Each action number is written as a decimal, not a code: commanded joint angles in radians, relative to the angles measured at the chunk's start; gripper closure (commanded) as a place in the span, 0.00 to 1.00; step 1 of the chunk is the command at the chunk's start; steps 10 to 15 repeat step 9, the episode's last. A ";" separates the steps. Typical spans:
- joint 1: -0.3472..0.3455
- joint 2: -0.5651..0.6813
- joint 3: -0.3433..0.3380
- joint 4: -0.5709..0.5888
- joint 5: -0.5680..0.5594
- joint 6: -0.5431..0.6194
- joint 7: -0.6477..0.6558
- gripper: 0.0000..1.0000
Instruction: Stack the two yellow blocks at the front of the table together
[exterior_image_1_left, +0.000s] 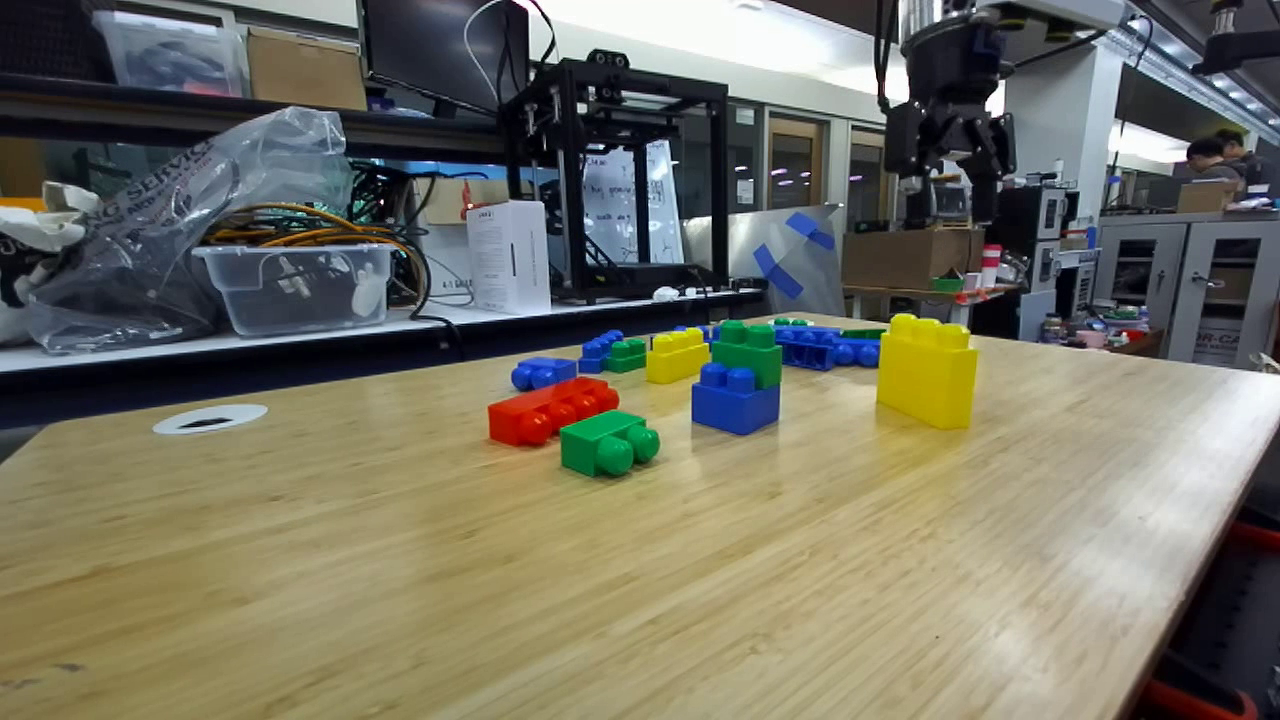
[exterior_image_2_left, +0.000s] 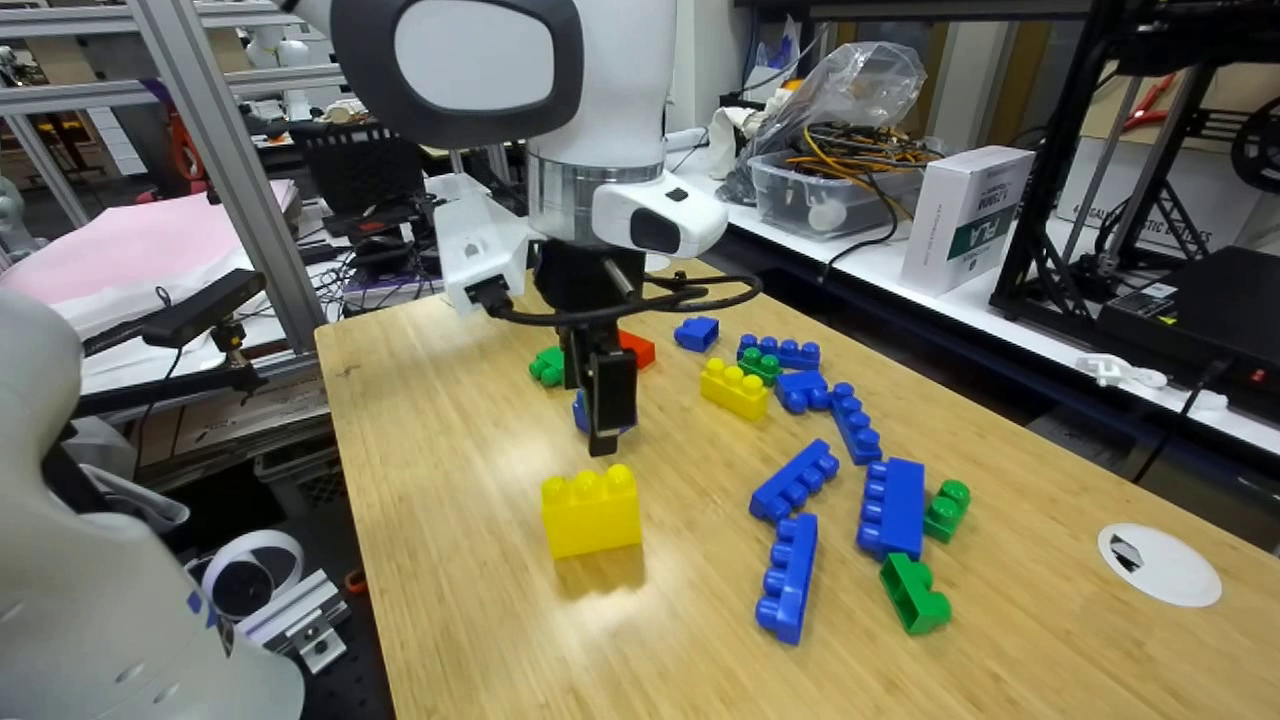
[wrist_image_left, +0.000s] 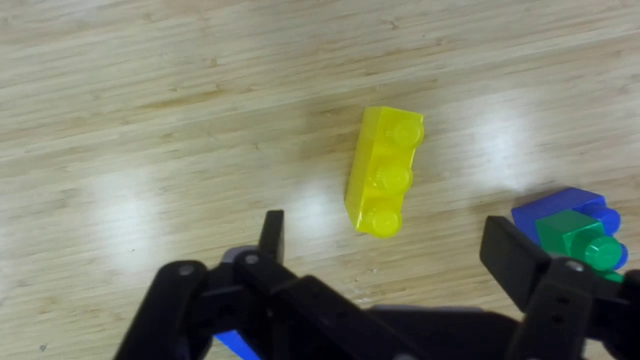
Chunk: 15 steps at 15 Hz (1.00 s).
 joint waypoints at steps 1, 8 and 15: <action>-0.008 -0.006 0.001 0.007 0.003 -0.015 -0.020 0.00; -0.007 -0.009 -0.002 0.009 0.004 -0.028 -0.031 0.00; -0.007 -0.009 -0.002 0.009 0.004 -0.028 -0.031 0.00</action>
